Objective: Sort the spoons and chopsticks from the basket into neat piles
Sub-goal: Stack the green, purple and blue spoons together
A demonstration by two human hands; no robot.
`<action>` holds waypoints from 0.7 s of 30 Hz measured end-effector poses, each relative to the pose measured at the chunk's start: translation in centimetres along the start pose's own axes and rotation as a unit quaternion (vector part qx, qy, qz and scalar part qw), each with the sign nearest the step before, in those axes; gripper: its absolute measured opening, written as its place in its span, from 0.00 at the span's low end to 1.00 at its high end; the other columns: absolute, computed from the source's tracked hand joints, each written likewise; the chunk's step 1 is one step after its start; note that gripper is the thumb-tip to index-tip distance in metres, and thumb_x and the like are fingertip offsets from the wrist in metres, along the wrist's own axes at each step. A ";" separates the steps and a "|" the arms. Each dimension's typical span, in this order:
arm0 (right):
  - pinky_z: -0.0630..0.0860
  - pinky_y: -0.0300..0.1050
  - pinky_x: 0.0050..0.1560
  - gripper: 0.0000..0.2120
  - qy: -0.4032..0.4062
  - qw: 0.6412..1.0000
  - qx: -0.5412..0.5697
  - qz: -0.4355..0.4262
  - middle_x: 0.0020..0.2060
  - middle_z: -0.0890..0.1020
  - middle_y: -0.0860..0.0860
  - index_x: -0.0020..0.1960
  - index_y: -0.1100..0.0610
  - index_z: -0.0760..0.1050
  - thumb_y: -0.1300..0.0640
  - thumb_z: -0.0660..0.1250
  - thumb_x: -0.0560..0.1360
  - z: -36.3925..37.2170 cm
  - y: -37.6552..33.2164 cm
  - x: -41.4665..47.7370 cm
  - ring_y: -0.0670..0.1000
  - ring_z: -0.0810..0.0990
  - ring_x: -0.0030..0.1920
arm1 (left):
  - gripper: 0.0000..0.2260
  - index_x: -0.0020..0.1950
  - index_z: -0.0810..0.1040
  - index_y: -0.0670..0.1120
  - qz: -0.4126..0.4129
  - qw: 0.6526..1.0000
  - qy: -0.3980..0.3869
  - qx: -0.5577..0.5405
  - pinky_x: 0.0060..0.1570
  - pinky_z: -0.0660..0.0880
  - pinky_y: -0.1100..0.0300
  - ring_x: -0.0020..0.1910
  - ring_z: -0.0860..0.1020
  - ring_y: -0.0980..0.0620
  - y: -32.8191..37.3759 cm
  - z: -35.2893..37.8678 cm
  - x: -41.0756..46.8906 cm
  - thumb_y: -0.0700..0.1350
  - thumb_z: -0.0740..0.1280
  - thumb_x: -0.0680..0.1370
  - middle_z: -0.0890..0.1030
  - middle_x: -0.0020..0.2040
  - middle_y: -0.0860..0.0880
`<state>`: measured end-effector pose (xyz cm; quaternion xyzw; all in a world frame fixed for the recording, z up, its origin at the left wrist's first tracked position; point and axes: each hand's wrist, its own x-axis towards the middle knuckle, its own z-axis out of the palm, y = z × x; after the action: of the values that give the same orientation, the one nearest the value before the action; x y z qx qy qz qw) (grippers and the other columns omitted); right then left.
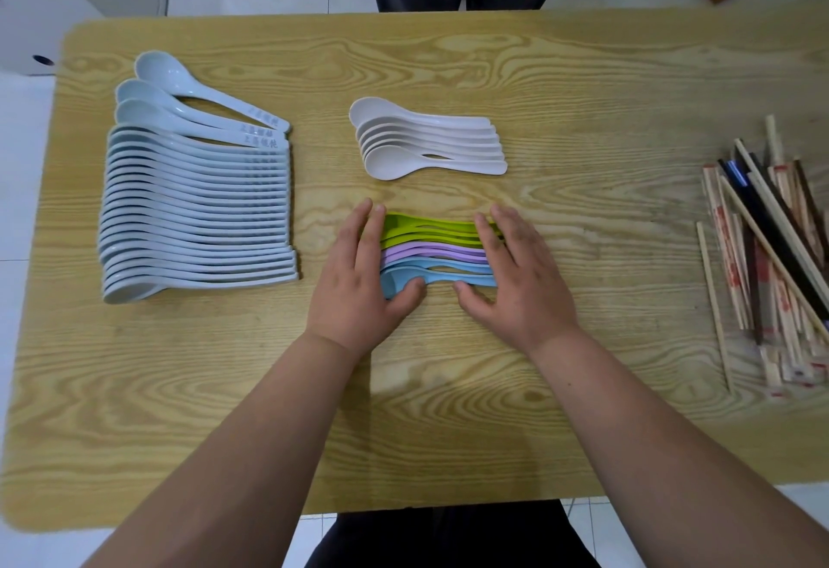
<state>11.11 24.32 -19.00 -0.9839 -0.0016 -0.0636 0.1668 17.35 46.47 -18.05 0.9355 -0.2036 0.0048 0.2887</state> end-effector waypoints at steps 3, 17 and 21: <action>0.62 0.61 0.75 0.37 0.001 1.000 0.004 0.002 0.76 0.66 0.57 0.78 0.59 0.64 0.40 0.64 0.76 0.0 0.0 0.0 0.58 0.61 0.78 | 0.37 0.76 0.65 0.40 0.004 1.000 0.022 -0.008 0.69 0.69 0.42 0.72 0.69 0.42 -0.1 0.1 0.1 0.56 0.71 0.73 0.69 0.72 0.41; 0.64 0.58 0.74 0.32 0.028 0.999 0.026 -0.005 0.68 0.73 0.58 0.71 0.60 0.72 0.42 0.67 0.74 0.0 0.0 0.0 0.59 0.65 0.76 | 0.31 0.70 0.72 0.40 -0.004 1.000 0.028 -0.005 0.66 0.72 0.49 0.63 0.72 0.43 0.0 -0.2 -0.2 0.55 0.71 0.72 0.73 0.63 0.41; 0.62 0.59 0.76 0.36 0.006 1.000 0.002 -0.002 0.74 0.68 0.59 0.76 0.60 0.67 0.40 0.65 0.74 0.0 -0.1 0.0 0.59 0.63 0.77 | 0.36 0.76 0.66 0.41 -0.002 1.000 0.013 -0.017 0.70 0.69 0.47 0.71 0.69 0.43 0.0 -0.3 -0.1 0.56 0.71 0.73 0.69 0.72 0.41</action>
<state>11.12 24.38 -18.97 -0.9831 -0.0025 -0.0698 0.1690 17.24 46.64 -17.83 0.9309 -0.1977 0.0129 0.3069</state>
